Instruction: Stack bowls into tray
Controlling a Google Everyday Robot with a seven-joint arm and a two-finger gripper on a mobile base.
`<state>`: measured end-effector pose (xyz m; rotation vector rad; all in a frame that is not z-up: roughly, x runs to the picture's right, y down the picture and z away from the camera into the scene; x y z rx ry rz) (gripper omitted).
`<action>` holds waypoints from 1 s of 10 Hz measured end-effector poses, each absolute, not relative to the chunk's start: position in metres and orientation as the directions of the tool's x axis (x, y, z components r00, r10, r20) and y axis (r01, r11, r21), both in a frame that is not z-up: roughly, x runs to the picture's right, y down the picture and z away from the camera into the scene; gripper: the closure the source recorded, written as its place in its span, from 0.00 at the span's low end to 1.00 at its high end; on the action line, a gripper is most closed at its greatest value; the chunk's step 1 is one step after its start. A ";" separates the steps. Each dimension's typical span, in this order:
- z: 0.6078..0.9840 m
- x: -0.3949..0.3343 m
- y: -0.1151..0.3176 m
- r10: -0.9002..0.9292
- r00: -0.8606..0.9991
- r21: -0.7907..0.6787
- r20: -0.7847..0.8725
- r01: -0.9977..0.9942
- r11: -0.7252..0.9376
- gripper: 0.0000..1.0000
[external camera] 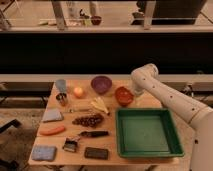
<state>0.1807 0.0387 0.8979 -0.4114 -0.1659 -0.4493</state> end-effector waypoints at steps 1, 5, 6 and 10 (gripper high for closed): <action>0.902 0.182 0.038 -0.385 0.891 -0.352 0.240 0.449 0.821 0.20; 0.912 0.177 0.041 -0.342 0.894 -0.364 0.288 0.433 0.824 0.20; 0.914 0.176 0.041 -0.329 0.894 -0.366 0.305 0.428 0.826 0.20; 0.917 0.167 0.047 -0.356 0.872 -0.374 0.336 0.471 0.799 0.20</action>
